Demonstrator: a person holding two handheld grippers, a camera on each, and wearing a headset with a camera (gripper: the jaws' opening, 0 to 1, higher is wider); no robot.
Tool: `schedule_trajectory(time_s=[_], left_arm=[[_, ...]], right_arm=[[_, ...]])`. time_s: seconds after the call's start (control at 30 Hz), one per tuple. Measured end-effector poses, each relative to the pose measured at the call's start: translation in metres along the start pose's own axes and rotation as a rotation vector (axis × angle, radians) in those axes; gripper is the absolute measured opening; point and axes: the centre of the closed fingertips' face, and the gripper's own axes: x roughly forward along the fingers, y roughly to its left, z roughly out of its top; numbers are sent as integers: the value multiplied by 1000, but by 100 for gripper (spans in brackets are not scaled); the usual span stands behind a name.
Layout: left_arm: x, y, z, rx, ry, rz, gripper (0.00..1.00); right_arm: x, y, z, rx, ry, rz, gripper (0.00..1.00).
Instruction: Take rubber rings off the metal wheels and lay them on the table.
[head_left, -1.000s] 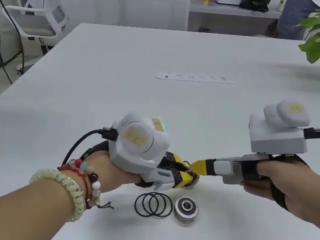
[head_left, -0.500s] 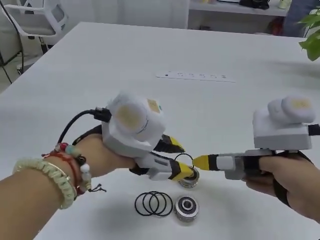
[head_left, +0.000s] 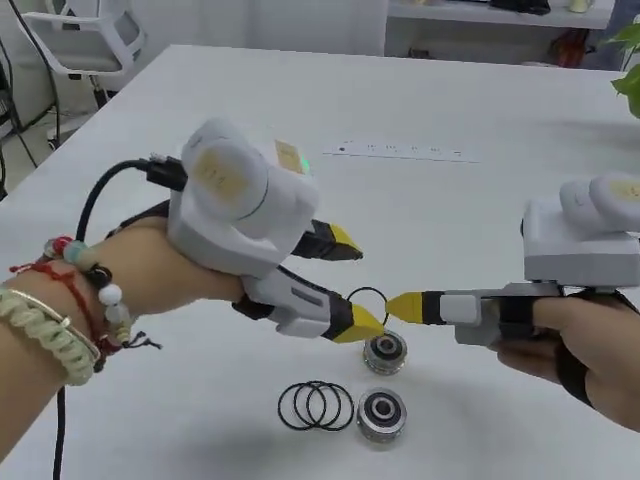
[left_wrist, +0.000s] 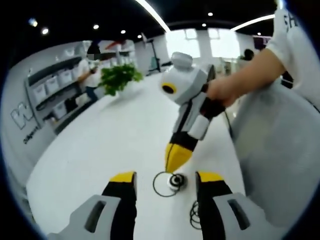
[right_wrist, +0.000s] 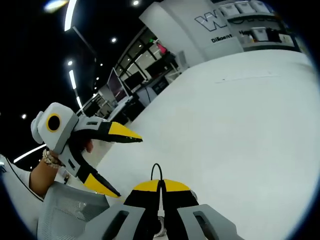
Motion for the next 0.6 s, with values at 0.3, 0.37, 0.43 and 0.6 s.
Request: schedule_trajectory(time_s=[0.3, 0.37, 0.43, 0.6], left_arm=[[-56, -6, -9, 17, 25, 67, 54], [-68, -9, -18, 12, 39, 90, 59], [-79, -12, -28, -1, 55, 113, 62], [-100, -19, -53, -80, 78, 176, 63]], right_arm=[[9, 28, -6, -31, 29, 79, 0], [11, 32, -8, -42, 40, 91, 0], [13, 36, -11, -48, 53, 103, 0], [18, 44, -20, -65, 86, 127, 0]])
